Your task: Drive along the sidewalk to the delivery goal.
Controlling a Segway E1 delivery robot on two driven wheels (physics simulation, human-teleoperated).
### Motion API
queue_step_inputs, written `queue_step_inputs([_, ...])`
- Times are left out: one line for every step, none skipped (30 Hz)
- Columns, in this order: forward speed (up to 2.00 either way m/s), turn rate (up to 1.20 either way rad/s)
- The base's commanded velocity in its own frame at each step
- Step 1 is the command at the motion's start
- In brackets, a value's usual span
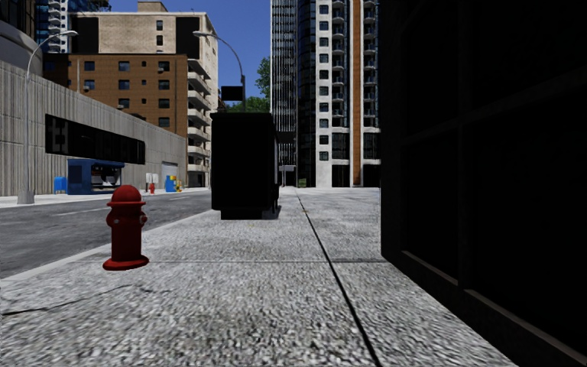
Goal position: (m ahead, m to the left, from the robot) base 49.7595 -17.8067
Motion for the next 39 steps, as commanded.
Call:
queue_step_inputs([2.00, 0.00])
queue_step_inputs([2.00, 0.00])
queue_step_inputs([2.00, 0.00])
queue_step_inputs([2.00, 0.00])
queue_step_inputs([2.00, 0.00])
queue_step_inputs([2.00, 0.00])
queue_step_inputs([2.00, 0.00])
queue_step_inputs([2.00, 0.00])
queue_step_inputs([2.00, 0.00])
queue_step_inputs([2.00, 0.00])
queue_step_inputs([2.00, 0.00])
queue_step_inputs([2.00, 0.00])
queue_step_inputs([2.00, -0.01])
queue_step_inputs([2.00, -0.08])
queue_step_inputs([2.00, -0.11])
queue_step_inputs([2.00, -0.11])
queue_step_inputs([2.00, -0.12])
queue_step_inputs([2.00, -0.12])
queue_step_inputs([2.00, -0.12])
queue_step_inputs([2.00, -0.12])
queue_step_inputs([2.00, -0.12])
queue_step_inputs([2.00, -0.12])
queue_step_inputs([2.00, -0.12])
queue_step_inputs([2.00, -0.12])
queue_step_inputs([2.00, -0.12])
queue_step_inputs([2.00, -0.12])
queue_step_inputs([2.00, -0.12])
queue_step_inputs([2.00, -0.15])
queue_step_inputs([2.00, -0.18])
queue_step_inputs([2.00, -0.20])
queue_step_inputs([2.00, -0.21])
queue_step_inputs([2.00, -0.21])
queue_step_inputs([2.00, -0.23])
queue_step_inputs([2.00, -0.24])
queue_step_inputs([2.00, -0.26])
queue_step_inputs([2.00, -0.26])
queue_step_inputs([2.00, -0.29])
queue_step_inputs([2.00, -0.30])
queue_step_inputs([2.00, -0.31])
